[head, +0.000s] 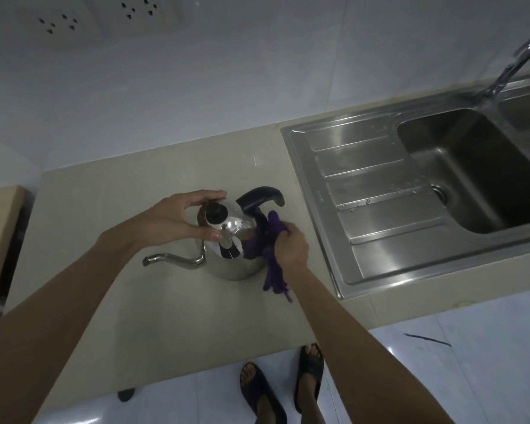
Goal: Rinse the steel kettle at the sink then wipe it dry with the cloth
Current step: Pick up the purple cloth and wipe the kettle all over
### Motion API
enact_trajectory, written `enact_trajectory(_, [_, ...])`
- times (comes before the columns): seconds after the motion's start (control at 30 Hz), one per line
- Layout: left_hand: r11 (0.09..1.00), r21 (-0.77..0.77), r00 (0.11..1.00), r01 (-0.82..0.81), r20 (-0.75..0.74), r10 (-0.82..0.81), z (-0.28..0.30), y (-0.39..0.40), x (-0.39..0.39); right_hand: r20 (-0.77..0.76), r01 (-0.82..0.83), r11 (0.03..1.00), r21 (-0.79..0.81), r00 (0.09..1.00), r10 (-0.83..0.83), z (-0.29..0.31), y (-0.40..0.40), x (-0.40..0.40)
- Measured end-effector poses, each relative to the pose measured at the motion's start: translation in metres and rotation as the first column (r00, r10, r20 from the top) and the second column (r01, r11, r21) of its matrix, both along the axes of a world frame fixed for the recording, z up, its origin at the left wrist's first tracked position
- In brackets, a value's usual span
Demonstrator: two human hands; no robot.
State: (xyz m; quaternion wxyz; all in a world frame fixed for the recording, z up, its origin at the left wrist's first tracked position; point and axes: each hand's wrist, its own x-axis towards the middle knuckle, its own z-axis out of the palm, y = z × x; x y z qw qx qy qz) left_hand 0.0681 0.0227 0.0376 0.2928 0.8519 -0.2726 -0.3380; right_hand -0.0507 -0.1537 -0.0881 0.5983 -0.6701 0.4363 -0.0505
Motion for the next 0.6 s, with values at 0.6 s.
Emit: enact_trajectory(0.6, [0.957, -0.113, 0.922, -0.267, 0.26, 0.288, -0.023, -0.013, -0.033, -0.014, -0.358, 0.413, -0.837, 0.77, 0.638, 0.052, -0.025, 0.01])
